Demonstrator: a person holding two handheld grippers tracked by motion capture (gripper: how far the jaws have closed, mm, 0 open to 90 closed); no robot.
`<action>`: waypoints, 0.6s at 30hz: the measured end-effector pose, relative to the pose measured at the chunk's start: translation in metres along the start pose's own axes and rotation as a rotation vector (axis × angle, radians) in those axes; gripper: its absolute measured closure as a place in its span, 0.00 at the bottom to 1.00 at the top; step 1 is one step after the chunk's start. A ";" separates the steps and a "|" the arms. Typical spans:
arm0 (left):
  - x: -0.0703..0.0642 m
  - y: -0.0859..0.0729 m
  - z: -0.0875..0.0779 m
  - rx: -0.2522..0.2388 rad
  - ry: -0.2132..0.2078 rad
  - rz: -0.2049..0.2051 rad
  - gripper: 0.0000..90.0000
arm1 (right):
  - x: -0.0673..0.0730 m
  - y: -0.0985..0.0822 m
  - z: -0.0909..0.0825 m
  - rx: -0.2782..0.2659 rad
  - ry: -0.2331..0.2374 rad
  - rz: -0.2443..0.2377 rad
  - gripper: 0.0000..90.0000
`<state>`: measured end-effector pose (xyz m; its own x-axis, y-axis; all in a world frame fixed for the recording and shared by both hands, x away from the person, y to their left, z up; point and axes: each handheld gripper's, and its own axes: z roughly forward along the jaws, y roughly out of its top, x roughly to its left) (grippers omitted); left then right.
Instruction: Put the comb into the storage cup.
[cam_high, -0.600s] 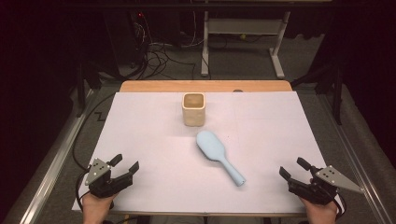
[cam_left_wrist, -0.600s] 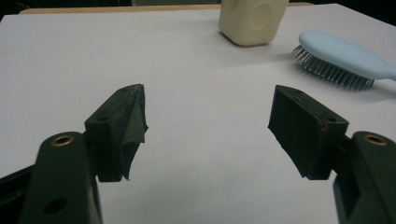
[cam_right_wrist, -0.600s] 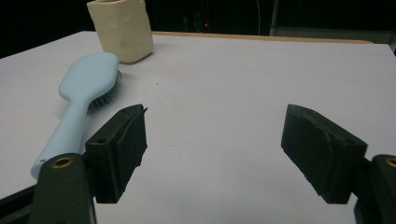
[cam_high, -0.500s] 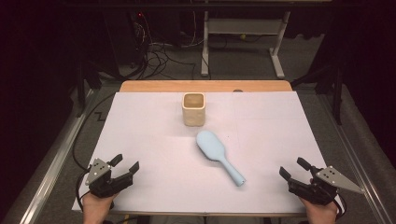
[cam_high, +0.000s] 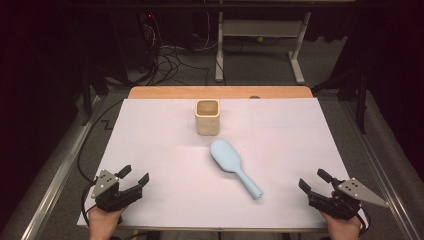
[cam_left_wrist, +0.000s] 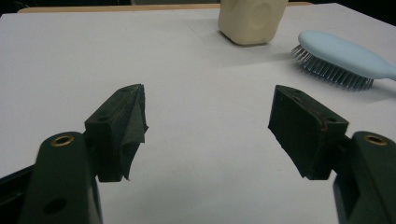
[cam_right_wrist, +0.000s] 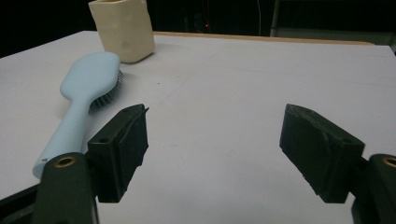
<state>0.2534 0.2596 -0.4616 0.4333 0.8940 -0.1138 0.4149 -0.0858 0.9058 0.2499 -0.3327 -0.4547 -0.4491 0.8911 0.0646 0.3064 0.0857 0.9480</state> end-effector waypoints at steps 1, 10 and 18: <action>0.000 0.000 0.000 0.001 0.000 0.001 0.31 | 0.000 0.000 0.000 0.000 0.000 0.000 0.27; -0.001 0.000 0.000 0.002 -0.003 0.004 0.31 | 0.000 0.000 0.000 0.001 0.001 0.003 0.27; -0.001 0.000 0.000 0.003 -0.003 0.004 0.31 | 0.000 0.000 0.000 -0.002 0.001 0.004 0.27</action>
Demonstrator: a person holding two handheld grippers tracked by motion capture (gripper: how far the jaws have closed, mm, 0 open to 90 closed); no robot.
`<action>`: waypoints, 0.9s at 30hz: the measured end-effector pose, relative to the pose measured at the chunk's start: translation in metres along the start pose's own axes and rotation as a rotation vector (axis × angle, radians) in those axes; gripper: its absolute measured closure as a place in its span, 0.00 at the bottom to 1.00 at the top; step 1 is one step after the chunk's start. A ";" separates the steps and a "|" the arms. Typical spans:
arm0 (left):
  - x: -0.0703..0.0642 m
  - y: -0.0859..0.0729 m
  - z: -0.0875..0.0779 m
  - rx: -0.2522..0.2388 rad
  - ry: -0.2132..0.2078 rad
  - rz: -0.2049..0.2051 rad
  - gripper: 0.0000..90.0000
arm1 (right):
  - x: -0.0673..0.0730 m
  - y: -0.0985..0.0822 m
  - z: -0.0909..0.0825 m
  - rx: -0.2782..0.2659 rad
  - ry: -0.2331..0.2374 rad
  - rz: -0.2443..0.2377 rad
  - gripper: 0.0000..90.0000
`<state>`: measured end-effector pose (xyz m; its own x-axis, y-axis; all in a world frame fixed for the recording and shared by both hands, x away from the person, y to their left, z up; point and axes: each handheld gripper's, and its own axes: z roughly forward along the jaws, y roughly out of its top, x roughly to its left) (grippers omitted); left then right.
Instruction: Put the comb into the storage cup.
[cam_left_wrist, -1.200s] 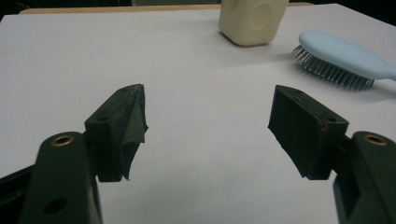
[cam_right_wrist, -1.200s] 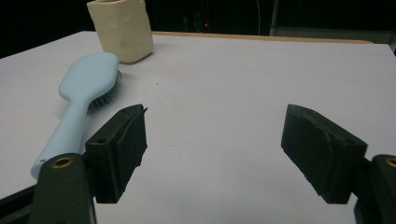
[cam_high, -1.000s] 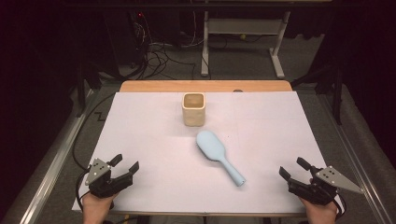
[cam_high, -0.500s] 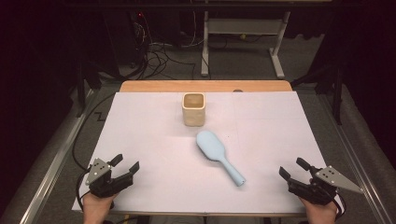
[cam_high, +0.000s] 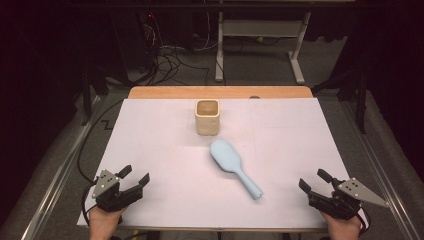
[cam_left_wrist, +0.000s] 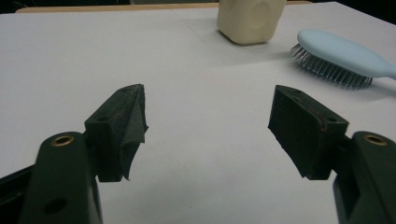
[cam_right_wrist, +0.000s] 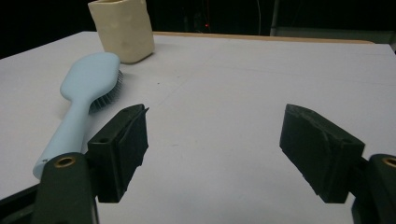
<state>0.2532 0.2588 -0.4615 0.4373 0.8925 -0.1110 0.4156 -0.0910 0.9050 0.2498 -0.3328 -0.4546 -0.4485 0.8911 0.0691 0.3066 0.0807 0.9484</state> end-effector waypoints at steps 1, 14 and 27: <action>0.000 0.000 0.000 0.000 0.000 0.000 0.31 | 0.000 0.000 0.000 0.000 0.000 0.000 0.27; 0.000 0.000 0.000 0.000 0.000 0.000 0.31 | 0.001 0.001 -0.001 -0.017 0.003 0.003 0.27; 0.000 0.000 0.001 0.000 0.001 0.000 0.32 | 0.004 0.004 0.002 -0.035 0.020 -0.004 0.27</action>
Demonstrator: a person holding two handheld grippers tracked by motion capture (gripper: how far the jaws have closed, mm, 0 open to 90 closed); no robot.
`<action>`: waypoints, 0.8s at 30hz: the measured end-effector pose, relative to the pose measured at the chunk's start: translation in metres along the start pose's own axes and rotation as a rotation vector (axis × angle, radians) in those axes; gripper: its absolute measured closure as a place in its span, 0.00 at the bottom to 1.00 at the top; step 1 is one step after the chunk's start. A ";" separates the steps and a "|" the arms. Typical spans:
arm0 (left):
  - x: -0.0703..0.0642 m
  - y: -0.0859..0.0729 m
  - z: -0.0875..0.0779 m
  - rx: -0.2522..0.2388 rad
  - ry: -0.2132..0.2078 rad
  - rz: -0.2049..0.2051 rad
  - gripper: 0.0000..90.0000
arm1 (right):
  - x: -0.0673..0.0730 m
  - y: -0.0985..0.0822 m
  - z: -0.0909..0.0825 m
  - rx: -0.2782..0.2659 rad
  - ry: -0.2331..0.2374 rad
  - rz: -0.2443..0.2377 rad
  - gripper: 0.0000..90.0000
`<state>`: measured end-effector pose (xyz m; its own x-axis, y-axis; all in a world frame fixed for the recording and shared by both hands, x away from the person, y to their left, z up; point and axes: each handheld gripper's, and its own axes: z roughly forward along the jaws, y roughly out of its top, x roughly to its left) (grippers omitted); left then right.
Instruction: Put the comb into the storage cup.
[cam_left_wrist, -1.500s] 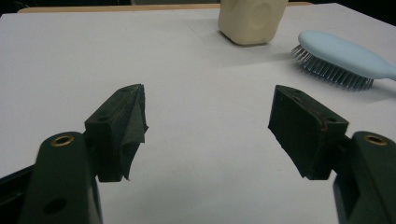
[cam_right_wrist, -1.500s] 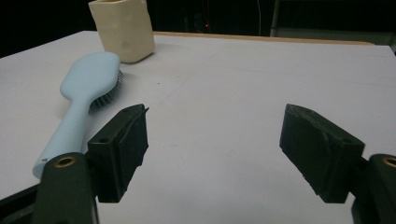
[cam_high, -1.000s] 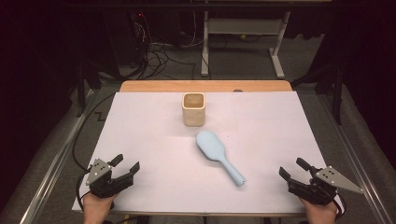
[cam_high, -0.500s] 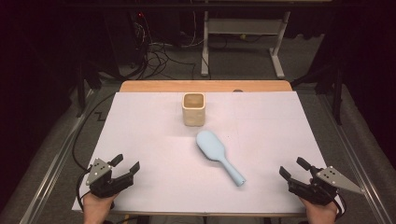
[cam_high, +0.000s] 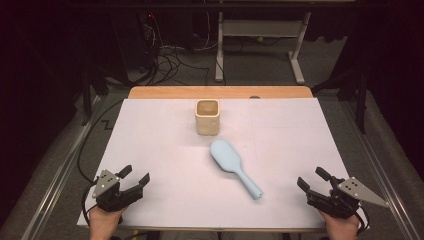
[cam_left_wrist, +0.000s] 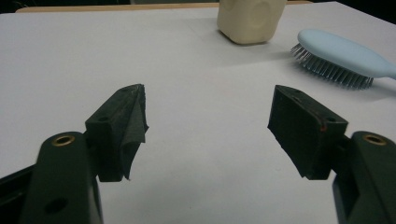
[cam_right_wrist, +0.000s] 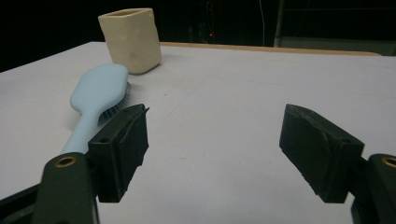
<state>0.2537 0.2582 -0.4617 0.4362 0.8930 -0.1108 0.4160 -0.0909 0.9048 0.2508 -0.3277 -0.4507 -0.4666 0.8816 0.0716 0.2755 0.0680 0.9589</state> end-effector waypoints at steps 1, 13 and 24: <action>0.000 0.000 0.000 0.000 0.000 0.000 0.32 | 0.001 0.000 0.000 0.001 0.002 0.001 0.27; 0.000 0.000 0.000 0.002 -0.001 0.001 0.32 | 0.007 0.003 0.006 -0.005 0.030 -0.013 0.27; 0.000 0.000 0.000 0.003 -0.003 0.001 0.32 | 0.014 0.005 0.013 -0.006 0.052 -0.027 0.27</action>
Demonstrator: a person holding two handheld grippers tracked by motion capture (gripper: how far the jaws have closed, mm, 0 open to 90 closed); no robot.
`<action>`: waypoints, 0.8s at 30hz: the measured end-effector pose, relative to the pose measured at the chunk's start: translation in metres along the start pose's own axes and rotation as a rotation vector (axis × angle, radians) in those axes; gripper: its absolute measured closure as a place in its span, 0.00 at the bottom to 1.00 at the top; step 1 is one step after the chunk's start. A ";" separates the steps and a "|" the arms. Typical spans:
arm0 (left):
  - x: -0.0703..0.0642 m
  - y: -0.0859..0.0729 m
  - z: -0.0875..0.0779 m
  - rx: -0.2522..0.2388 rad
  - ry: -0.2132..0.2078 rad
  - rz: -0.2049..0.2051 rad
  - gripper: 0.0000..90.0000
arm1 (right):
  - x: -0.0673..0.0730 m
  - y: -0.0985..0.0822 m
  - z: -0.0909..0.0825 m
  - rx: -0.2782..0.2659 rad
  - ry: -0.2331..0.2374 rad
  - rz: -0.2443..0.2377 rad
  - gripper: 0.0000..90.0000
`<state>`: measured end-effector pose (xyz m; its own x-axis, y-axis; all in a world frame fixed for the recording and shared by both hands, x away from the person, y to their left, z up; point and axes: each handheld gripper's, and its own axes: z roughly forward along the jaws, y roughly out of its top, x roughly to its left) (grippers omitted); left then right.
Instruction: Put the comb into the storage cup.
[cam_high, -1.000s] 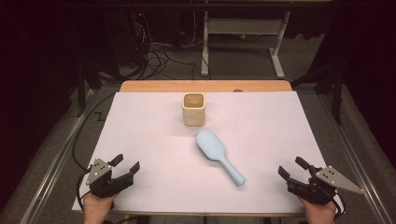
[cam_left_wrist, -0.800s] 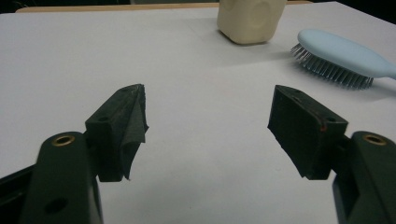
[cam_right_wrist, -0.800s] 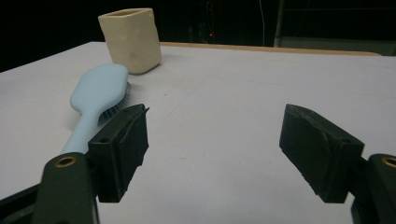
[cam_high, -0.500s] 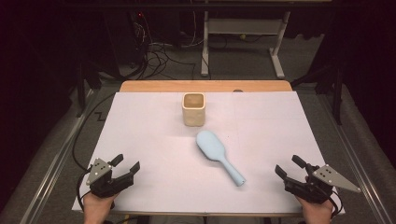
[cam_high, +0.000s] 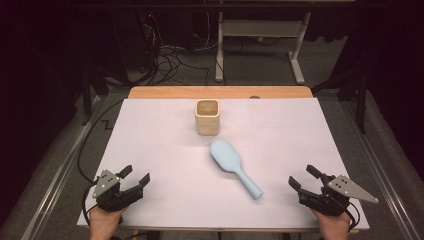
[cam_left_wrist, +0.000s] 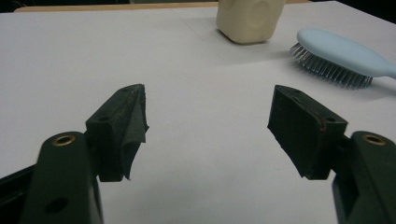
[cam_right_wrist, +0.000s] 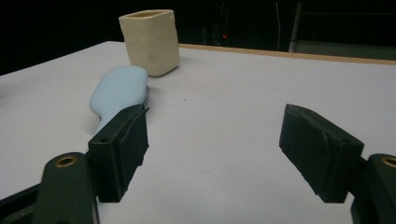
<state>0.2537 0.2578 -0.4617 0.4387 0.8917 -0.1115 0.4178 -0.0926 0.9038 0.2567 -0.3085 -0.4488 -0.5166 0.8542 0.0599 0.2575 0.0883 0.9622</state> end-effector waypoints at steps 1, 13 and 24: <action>0.000 0.000 0.000 -0.001 0.000 0.001 0.32 | 0.000 0.000 0.000 0.002 0.001 0.000 0.27; 0.000 0.000 0.000 0.000 -0.002 -0.002 0.32 | 0.006 0.002 0.006 0.000 0.019 -0.001 0.27; 0.000 0.000 0.001 0.000 -0.005 -0.005 0.32 | 0.010 0.002 0.012 0.003 0.034 -0.004 0.27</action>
<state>0.2543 0.2574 -0.4620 0.4405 0.8900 -0.1181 0.4202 -0.0881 0.9032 0.2615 -0.2938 -0.4492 -0.5450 0.8359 0.0654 0.2578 0.0929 0.9617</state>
